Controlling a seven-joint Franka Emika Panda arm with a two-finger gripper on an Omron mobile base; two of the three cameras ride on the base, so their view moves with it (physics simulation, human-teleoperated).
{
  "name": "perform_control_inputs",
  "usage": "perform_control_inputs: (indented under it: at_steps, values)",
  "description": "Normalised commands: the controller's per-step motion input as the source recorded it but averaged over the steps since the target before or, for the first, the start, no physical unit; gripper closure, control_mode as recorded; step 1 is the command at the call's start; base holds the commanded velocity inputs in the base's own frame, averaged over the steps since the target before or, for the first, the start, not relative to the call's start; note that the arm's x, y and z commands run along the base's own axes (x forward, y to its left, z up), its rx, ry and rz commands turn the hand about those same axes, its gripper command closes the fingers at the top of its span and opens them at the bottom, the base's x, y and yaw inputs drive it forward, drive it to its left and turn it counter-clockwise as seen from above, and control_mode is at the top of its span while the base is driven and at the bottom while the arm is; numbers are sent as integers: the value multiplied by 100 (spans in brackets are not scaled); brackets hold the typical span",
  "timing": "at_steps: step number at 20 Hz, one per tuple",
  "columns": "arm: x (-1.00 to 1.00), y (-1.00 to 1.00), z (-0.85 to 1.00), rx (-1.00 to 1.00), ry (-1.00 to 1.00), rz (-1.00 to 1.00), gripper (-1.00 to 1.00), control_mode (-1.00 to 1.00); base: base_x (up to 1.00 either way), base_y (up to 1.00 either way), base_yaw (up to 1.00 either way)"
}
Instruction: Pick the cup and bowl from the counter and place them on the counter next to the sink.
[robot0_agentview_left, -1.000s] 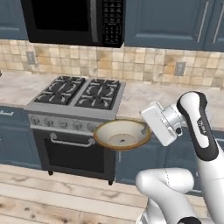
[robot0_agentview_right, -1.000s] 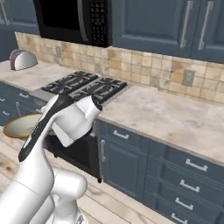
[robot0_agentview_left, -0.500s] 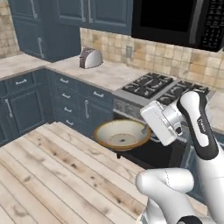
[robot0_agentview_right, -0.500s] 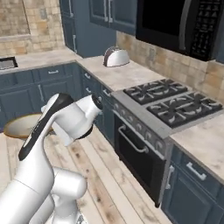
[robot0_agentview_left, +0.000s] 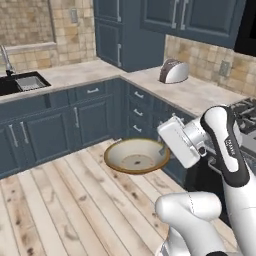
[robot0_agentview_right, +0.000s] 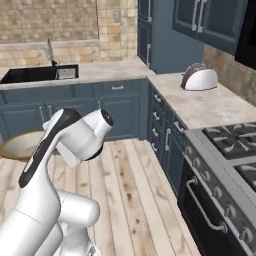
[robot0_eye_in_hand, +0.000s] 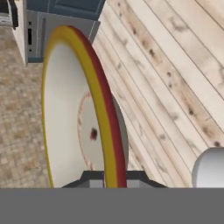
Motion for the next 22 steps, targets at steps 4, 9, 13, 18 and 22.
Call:
perform_control_inputs:
  at_steps: [4, 9, 13, 18, 22]
  values:
    - [0, 0, 0, 0, 0, 0, 100, 100, 100, 1, 4]
    - [0, 0, 0, 0, 0, 0, 100, 100, 100, 8, 0]
    - [0, 0, 0, 0, 0, 0, 100, 100, 100, 13, 0]
    - [0, 0, 0, 0, 0, 0, 100, 100, 100, 13, 0]
    - [0, 0, 0, 0, 0, 0, 100, 100, 100, 20, 0]
